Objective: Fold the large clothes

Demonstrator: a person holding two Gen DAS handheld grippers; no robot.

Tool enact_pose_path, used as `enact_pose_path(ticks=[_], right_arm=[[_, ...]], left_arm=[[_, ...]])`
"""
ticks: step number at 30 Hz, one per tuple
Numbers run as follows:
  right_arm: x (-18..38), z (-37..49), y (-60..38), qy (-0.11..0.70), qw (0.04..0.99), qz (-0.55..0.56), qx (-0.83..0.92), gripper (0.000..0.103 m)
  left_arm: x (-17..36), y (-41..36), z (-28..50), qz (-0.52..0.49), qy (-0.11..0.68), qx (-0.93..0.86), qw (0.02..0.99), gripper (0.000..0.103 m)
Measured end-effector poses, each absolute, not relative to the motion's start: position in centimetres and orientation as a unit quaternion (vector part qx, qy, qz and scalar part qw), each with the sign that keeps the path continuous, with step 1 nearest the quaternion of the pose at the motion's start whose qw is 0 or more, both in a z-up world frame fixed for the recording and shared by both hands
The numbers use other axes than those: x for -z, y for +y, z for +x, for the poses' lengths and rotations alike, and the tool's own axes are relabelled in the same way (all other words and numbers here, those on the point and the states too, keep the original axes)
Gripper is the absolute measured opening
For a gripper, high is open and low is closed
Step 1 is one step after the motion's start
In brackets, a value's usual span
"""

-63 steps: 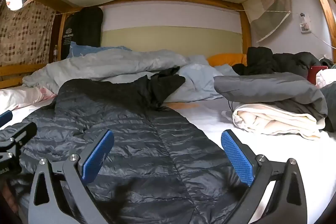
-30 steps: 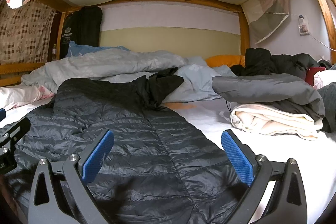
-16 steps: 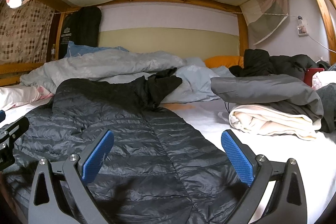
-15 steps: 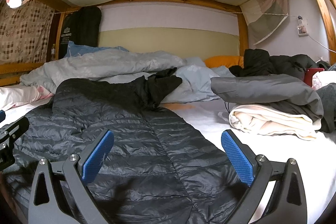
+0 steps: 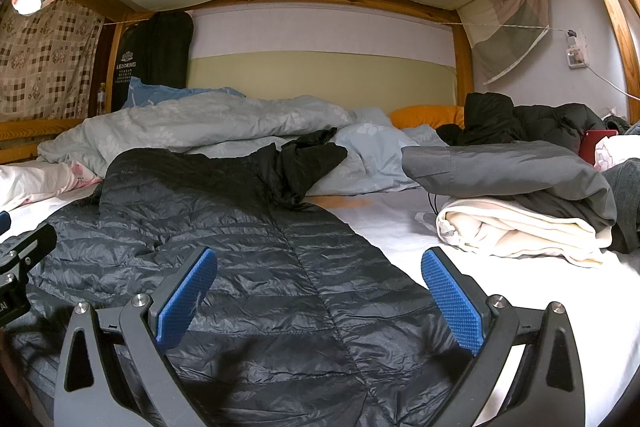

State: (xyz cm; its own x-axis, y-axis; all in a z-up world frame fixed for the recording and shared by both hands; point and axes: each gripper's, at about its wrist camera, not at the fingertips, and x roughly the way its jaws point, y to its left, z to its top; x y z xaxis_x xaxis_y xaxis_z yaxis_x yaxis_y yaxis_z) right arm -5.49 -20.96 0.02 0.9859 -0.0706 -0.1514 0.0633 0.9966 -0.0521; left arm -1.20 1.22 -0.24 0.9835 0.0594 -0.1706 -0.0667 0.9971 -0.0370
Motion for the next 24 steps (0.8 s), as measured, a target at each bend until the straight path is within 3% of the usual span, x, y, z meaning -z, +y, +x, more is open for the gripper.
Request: enact_pose_path(ticks=[24], right_arm=[[0.34, -5.40, -20.86, 0.080, 0.996, -0.022, 0.031, 0.103]], left_arm=[[0.27, 1.17, -1.21, -0.020, 0.086, -0.032, 0.996, 0.103]])
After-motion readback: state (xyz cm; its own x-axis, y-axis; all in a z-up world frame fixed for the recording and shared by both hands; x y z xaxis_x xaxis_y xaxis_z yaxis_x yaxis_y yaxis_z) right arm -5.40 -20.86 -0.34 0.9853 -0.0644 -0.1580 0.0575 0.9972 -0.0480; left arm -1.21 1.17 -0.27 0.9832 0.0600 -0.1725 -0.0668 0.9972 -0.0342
